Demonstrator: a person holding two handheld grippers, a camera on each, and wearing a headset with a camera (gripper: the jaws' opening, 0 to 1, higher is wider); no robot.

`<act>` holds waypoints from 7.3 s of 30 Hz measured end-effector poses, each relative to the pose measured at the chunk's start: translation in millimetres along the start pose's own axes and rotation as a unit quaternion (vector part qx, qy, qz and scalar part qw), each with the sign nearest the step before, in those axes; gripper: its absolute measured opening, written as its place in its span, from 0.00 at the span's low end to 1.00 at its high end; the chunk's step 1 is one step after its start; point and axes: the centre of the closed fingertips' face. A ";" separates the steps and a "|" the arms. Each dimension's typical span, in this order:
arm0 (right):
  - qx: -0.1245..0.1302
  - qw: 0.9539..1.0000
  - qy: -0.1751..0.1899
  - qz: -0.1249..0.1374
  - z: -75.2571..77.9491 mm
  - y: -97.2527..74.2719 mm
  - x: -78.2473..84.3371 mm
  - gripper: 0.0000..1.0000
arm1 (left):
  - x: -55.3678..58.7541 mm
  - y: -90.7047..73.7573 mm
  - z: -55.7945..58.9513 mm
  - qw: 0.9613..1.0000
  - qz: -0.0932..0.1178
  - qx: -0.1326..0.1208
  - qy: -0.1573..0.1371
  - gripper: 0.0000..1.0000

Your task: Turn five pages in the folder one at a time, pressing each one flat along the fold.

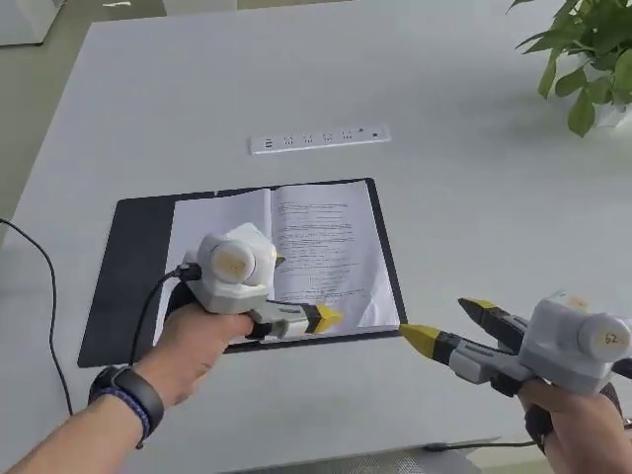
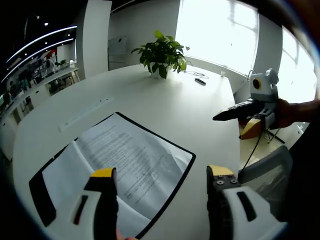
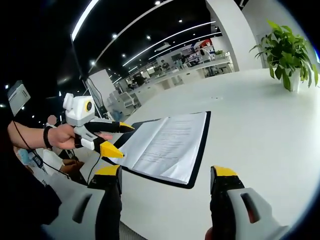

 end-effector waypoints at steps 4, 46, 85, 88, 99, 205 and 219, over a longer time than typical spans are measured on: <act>-0.003 1.000 0.013 -0.001 1.4 0.5 3.6 0.71 | 0.2 22.1 -1.5 1.000 -0.006 0.009 -0.005 0.73; -0.003 0.998 0.024 -0.050 1.3 11.7 22.2 0.68 | 32.3 111.6 -8.7 0.998 -0.067 0.016 0.004 0.70; -0.004 0.997 0.066 -0.039 9.9 18.0 22.9 0.64 | 29.4 118.5 -16.1 0.998 -0.063 -0.007 0.029 0.54; -0.005 0.997 0.069 -0.040 9.7 19.3 24.1 0.63 | 29.8 118.2 -16.8 0.997 -0.065 -0.011 0.037 0.52; -0.009 0.997 0.072 -0.038 6.8 24.4 22.2 0.62 | 29.7 117.8 -18.7 0.997 -0.059 -0.020 0.050 0.51; -0.116 0.991 0.016 -0.064 -64.2 125.5 -3.8 0.00 | 24.7 52.1 -13.4 1.000 0.015 -0.007 -0.020 0.47; -0.138 0.989 0.011 -0.052 -106.6 137.4 -19.7 0.00 | 41.8 -14.6 -39.6 0.996 0.054 -0.054 -0.055 0.56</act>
Point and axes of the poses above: the centre of the closed fingertips' face, and the gripper's own axes: y roughly forward along the fingers, z roughly to its right, x roughly out of its underside, and after that the axes turned 12 degrees about x, right-handed
